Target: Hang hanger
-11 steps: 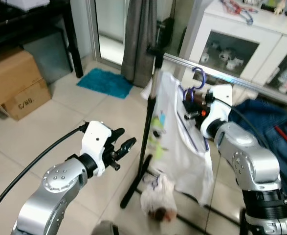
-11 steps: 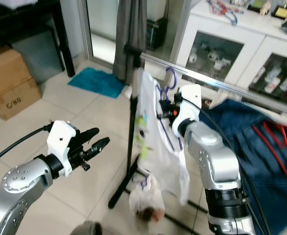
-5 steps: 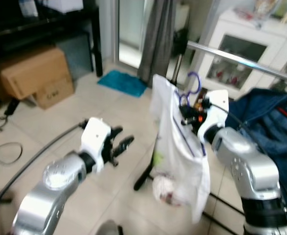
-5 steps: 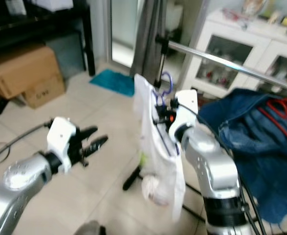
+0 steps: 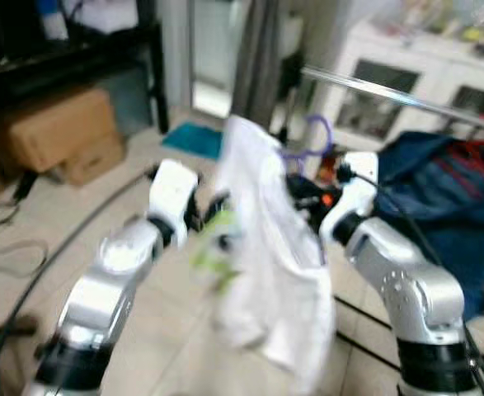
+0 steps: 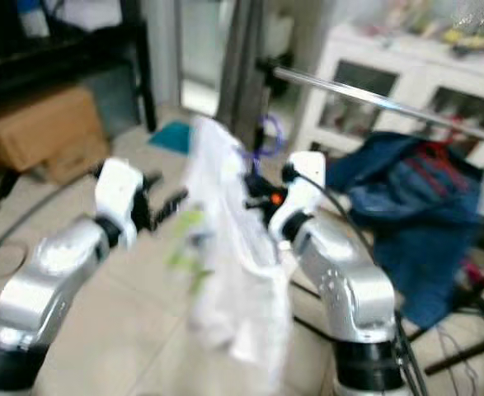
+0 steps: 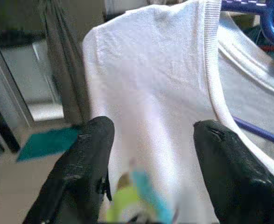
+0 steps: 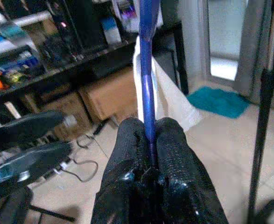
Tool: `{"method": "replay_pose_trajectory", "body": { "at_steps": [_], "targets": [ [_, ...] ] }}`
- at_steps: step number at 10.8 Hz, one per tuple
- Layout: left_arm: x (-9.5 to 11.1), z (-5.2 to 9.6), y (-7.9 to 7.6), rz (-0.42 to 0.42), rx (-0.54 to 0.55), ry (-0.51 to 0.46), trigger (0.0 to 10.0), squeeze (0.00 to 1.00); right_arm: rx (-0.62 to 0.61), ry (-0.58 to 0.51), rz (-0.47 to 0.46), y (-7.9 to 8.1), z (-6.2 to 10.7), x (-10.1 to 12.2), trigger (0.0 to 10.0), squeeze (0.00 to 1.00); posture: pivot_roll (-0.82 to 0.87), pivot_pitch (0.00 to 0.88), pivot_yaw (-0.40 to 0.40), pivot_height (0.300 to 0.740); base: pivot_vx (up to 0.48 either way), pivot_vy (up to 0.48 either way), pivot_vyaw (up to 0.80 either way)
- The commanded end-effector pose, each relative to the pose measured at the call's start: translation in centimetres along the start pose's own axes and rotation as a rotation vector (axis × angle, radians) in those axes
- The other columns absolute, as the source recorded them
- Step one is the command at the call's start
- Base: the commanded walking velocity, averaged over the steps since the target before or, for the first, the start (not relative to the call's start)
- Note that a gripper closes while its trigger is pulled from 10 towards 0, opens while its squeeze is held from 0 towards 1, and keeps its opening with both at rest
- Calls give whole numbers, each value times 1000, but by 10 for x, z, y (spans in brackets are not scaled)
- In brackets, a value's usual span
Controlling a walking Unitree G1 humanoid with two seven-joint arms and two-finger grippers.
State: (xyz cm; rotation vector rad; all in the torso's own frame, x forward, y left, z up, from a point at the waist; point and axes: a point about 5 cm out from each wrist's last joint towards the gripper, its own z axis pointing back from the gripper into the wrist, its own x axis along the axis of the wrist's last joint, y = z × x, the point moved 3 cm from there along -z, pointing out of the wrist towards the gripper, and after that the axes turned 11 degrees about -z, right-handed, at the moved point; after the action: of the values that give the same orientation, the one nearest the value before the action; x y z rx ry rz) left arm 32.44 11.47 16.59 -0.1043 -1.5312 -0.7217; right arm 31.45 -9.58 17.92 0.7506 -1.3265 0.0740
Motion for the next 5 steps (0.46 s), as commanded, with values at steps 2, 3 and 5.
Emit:
{"method": "replay_pose_trajectory", "body": {
  "at_steps": [2,3,5],
  "targets": [
    [12,-17,-6,-28,-40,-61,10000,1000,84,-19,2,15,2,7,0,0,74,0,-58,740,0,0,0],
    [17,-21,-13,-22,-93,-94,10000,1000,101,-18,-1,18,2,8,0,0,74,0,-58,740,0,0,0],
    [21,-29,-23,-36,-157,-126,10000,0,154,-11,-5,28,1,6,0,0,68,0,-53,740,0,0,0]
  ]
}}
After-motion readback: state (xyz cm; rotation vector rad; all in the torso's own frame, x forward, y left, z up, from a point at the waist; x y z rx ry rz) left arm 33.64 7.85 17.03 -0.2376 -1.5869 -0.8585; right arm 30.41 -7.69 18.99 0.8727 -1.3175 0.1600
